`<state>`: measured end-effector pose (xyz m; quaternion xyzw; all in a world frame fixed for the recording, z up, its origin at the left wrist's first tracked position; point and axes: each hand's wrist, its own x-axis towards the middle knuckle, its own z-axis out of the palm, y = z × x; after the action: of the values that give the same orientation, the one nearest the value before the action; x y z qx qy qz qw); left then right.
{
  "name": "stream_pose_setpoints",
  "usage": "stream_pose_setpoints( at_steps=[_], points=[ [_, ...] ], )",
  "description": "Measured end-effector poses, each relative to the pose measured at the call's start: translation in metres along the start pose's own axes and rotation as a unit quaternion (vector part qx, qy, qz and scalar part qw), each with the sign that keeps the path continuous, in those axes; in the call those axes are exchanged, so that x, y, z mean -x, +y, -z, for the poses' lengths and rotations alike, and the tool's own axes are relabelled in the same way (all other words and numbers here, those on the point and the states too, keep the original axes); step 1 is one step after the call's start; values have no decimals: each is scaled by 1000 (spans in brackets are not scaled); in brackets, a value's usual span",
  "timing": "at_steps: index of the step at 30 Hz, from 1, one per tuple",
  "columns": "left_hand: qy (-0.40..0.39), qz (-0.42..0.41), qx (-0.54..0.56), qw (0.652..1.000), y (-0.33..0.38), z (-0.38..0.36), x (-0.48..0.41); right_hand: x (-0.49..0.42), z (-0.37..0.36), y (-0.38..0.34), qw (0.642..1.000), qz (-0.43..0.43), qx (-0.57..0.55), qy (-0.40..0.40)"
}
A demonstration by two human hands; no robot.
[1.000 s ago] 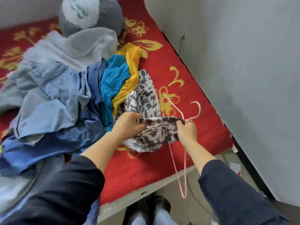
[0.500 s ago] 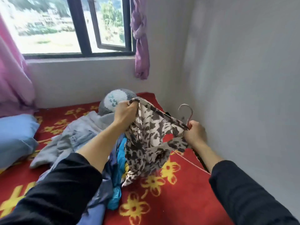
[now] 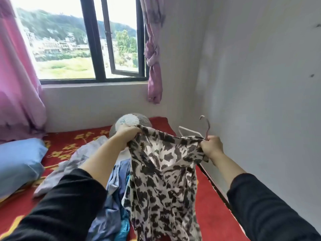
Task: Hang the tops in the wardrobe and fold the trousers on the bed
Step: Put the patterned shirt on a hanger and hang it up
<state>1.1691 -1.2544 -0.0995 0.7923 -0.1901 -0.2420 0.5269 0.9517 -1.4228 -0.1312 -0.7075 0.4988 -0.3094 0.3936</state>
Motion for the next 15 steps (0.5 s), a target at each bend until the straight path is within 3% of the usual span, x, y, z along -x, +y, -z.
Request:
stream_pose_setpoints(
  at_steps=[3, 7, 11, 13, 15],
  points=[
    [-46, 38, 36, 998, -19, -9, 2, 0, -8, 23, 999, -31, 3, -37],
    [-2, 4, -78, 997, -45, -20, -4, -4, -15, 46, 997, -44, -23, -66],
    [39, 2, -151, 988, -51, -30, -10, 0, -7, 52, 982, -45, -64, -170],
    [51, -20, -209, 977, -50, -34, -11, 5, -2, 50, 981, -47, -89, -166],
    [55, -32, -254, 965, -50, -37, -12, 6, 3, 53, 989, -29, -96, -107]
  ],
)
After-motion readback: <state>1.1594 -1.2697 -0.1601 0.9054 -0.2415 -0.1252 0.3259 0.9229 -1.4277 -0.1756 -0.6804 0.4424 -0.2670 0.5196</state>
